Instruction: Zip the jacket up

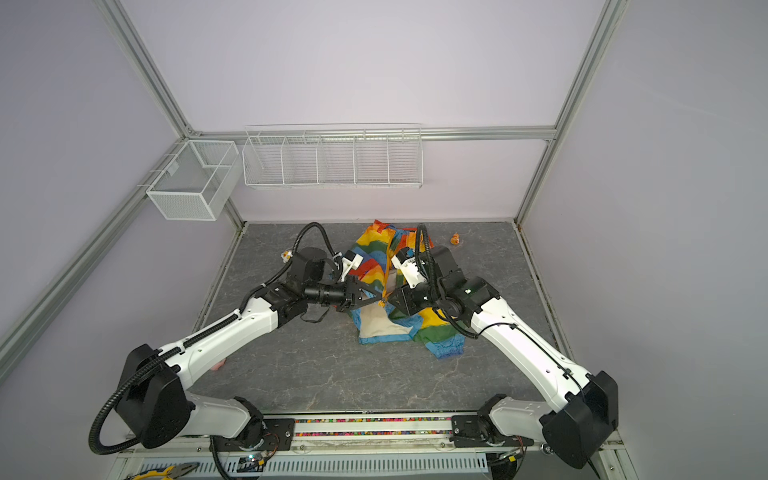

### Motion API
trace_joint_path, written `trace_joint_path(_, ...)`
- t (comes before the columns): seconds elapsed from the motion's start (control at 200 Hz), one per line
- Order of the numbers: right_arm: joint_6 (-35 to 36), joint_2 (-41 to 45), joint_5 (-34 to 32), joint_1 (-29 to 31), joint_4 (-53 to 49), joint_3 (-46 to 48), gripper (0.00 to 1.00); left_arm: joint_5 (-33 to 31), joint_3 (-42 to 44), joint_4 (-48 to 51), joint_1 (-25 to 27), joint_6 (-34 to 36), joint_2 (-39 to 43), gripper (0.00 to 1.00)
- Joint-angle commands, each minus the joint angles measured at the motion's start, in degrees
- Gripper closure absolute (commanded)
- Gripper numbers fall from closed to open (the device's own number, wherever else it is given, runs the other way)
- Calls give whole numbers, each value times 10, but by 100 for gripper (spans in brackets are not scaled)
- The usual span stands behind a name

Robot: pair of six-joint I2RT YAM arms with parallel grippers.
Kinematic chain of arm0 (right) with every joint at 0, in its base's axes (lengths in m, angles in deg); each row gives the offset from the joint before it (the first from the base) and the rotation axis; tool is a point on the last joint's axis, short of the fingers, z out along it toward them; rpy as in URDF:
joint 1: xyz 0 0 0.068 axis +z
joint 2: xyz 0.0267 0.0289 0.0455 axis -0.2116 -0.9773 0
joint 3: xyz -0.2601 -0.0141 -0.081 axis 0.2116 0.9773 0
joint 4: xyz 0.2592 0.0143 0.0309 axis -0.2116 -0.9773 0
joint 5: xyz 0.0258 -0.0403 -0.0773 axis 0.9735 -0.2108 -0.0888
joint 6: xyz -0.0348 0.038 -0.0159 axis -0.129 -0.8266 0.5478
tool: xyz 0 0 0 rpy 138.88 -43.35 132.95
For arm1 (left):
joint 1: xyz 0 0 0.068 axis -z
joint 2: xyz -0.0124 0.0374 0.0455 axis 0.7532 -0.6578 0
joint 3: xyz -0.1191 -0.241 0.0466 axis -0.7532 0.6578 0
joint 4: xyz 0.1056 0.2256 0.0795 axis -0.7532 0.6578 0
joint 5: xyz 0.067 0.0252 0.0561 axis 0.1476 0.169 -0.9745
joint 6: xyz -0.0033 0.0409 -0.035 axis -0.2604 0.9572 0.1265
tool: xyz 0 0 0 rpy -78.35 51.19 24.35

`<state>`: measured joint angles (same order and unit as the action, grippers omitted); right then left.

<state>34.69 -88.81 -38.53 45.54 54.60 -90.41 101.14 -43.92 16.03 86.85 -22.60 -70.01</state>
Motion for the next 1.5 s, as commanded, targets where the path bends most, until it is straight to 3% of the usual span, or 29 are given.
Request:
trace_joint_path(0.0, -137, 39, 42, -22, 47, 30, 63, 16, 19, -41, 1, 11, 15, 100)
trace_joint_path(0.115, -262, 73, 58, -23, 110, 80, 55, 18, 38, -73, 1, 12, 16, 100)
trace_joint_path(0.29, -419, 106, 90, -20, 215, 151, 55, 14, 69, -123, 1, 10, 22, 100)
trace_joint_path(0.39, -466, 134, 75, -18, 241, 197, 55, 10, 83, -145, 2, 8, 24, 100)
trace_joint_path(0.59, -500, 162, 56, -12, 241, 217, 57, 5, 102, -181, 3, -10, 28, 100)
trace_joint_path(0.8, -556, 139, 74, 4, 322, 241, 58, -5, 110, -194, 10, -13, 33, 100)
trace_joint_path(1.494, -583, 106, 68, 20, 370, 262, 56, -6, 115, -216, 18, -32, 41, 100)
